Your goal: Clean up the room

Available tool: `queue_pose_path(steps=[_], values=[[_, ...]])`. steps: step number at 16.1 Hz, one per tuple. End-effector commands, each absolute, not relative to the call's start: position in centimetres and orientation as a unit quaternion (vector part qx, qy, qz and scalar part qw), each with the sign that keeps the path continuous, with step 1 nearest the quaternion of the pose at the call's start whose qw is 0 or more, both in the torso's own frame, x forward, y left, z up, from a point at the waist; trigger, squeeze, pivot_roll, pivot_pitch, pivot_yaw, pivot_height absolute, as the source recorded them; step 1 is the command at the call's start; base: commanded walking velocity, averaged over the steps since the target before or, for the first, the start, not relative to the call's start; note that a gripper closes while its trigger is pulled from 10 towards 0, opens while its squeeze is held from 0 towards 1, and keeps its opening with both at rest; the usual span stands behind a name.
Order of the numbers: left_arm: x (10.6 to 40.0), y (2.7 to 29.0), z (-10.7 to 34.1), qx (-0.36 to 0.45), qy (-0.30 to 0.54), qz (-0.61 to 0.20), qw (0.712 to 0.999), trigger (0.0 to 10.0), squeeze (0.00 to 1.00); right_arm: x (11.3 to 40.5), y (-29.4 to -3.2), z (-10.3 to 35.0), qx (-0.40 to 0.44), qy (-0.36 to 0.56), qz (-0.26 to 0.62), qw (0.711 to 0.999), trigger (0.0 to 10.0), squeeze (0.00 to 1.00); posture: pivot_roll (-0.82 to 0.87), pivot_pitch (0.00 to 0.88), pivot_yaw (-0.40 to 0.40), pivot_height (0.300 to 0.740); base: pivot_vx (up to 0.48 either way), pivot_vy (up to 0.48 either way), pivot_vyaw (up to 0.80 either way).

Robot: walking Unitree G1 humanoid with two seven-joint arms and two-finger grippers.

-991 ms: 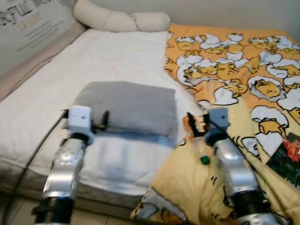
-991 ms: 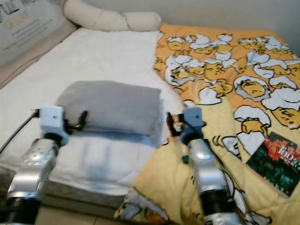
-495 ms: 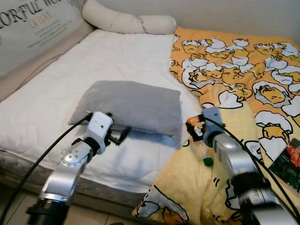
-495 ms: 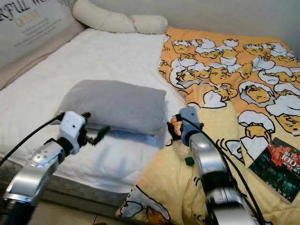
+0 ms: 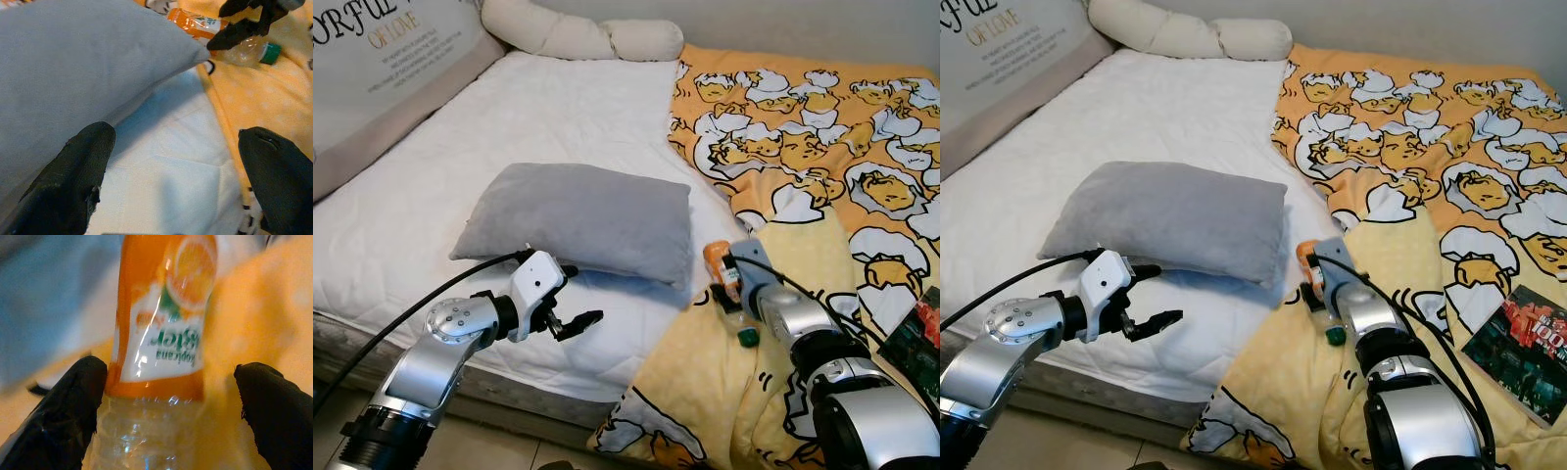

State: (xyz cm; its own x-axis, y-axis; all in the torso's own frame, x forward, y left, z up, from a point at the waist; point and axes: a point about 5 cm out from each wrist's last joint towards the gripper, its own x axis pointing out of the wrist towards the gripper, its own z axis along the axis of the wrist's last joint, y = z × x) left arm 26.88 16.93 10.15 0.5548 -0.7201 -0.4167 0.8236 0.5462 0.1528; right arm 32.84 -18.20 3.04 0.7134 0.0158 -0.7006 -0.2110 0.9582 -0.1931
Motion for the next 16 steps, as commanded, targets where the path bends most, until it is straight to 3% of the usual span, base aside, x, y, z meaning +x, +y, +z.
queue_pose_path(steps=[1, 2, 3, 4, 16], values=[[27.04, 16.87, 10.78, 0.171, 0.147, -0.453, 0.862, 10.0, 0.00, 32.69, -18.04, 2.71, -0.116, 0.382, 0.058, 0.915, 4.3, 0.00, 0.04, 0.000, 0.035, 0.740, 0.000, 0.000, 0.00], [27.05, 16.85, 10.82, 0.172, 0.146, -0.454, 0.862, 10.0, 0.00, 32.53, -17.98, 2.48, -0.110, 0.387, 0.057, 0.914, 4.3, 0.00, 0.04, 0.000, 0.035, 0.740, 0.000, 0.000, 0.00], [27.06, 16.82, 10.89, 0.174, 0.145, -0.457, 0.860, 10.0, 0.00, 32.36, -17.96, 2.21, -0.113, 0.392, 0.055, 0.911, 1.5, 0.00, 0.04, 0.000, 0.032, 0.740, 0.000, 0.000, 0.00], [27.07, 16.76, 10.97, 0.174, 0.145, -0.459, 0.859, 10.0, 0.00, 32.29, -18.05, 2.08, -0.118, 0.393, 0.050, 0.910, 0.0, 0.00, 0.04, 0.000, 0.030, 0.740, 0.000, 0.000, 0.00], [26.41, 16.37, 10.96, 0.152, 0.160, -0.466, 0.857, 10.0, 0.00, 32.89, -18.65, 2.78, -0.062, 0.368, 0.021, 0.928, 0.0, 0.00, 0.03, 0.000, 0.015, 0.740, 0.000, 0.000, 0.00]])
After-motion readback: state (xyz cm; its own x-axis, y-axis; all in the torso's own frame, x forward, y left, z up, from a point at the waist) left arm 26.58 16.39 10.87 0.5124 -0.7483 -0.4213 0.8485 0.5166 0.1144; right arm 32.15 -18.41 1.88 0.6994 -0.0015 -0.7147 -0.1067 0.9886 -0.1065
